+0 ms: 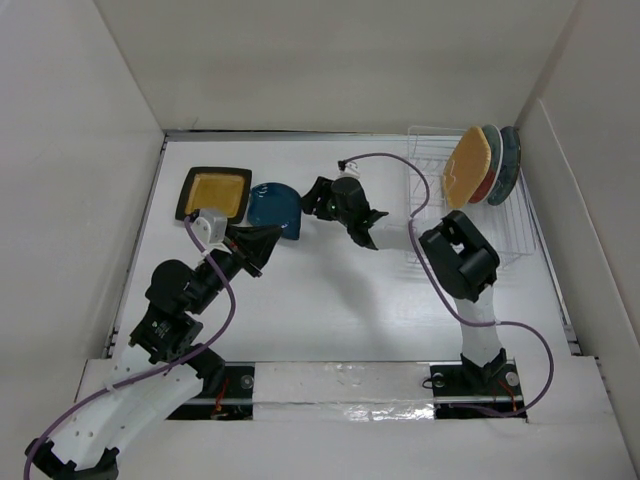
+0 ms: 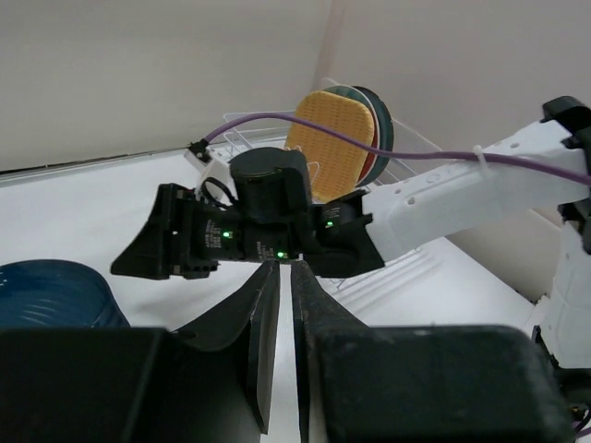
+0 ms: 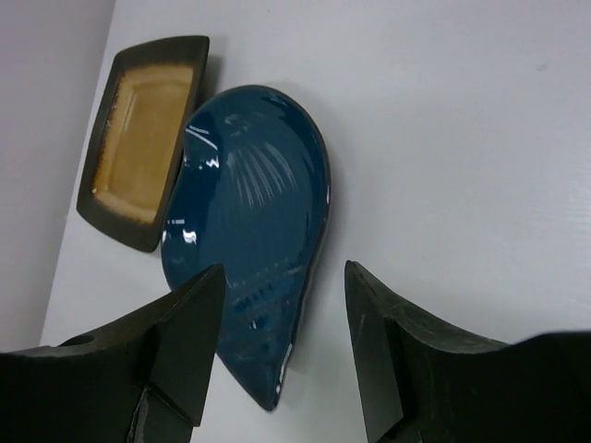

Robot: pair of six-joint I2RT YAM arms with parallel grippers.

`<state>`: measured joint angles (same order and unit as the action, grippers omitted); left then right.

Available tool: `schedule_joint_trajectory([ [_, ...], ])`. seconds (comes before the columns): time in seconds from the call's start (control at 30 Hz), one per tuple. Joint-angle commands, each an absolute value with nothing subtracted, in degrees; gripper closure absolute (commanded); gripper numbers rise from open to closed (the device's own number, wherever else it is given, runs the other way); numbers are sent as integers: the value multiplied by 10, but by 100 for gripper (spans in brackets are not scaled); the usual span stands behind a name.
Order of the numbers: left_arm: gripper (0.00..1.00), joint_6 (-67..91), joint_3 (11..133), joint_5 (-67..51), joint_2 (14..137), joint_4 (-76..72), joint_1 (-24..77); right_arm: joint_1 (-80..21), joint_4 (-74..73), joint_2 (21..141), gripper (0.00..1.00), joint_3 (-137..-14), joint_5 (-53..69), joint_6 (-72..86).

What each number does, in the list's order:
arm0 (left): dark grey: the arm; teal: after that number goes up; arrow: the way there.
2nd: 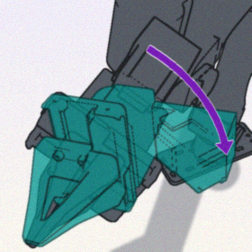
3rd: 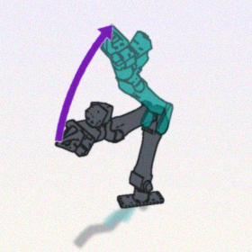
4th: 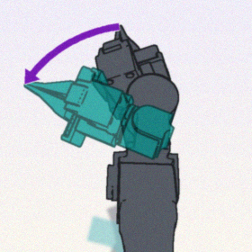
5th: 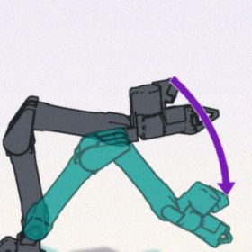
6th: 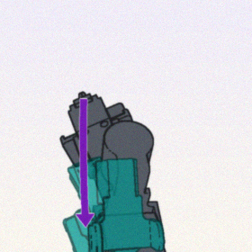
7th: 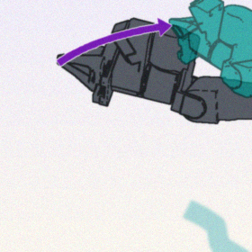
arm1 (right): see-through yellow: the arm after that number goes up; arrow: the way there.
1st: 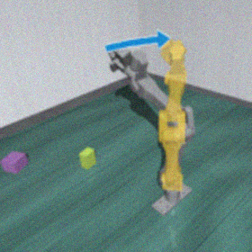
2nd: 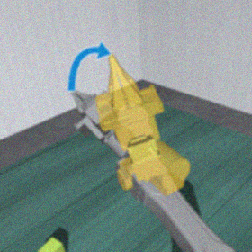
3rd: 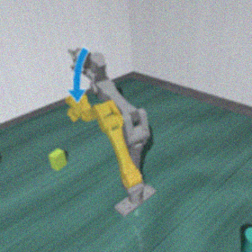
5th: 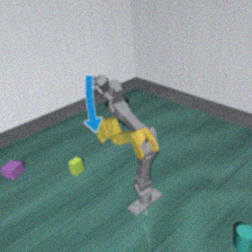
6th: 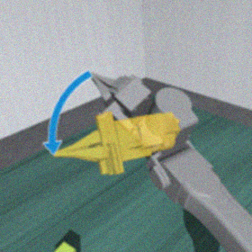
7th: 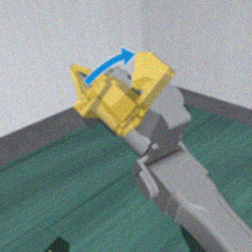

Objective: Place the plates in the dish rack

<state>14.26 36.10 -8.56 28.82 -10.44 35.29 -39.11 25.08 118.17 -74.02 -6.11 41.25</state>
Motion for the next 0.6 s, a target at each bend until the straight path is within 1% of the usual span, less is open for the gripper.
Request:
schedule_joint_trajectory([
  [0.0, 91, 142, 368, -91, 281, -127, 356, -398, 252, 1221, 40, -802, -74, 462],
  [0.13, 89, 141, 368, -87, 279, -127, 356, -398, 249, 1293, 41, -841, -53, 487],
  [0.3, 88, 142, 368, -91, 278, -128, 356, -398, 229, 1335, 42, -888, -47, 490],
  [0.33, 88, 142, 368, -90, 276, -128, 356, -398, 227, 1339, 45, -897, -48, 490],
  [0.4, 88, 141, 368, -89, 276, -128, 356, -398, 217, 1350, 53, -907, -49, 496],
  [0.43, 88, 142, 368, -90, 277, -128, 356, -398, 214, 1355, 55, -913, -48, 500],
  [0.47, 88, 142, 368, -91, 278, -127, 356, -398, 217, 1358, 59, -918, -47, 507],
  [0.5, 88, 142, 368, -91, 277, -128, 356, -393, 216, 1361, 68, -921, -48, 511],
  [0.57, 88, 142, 368, -89, 273, -127, 356, -387, 210, 1365, 71, -932, -40, 515],
])
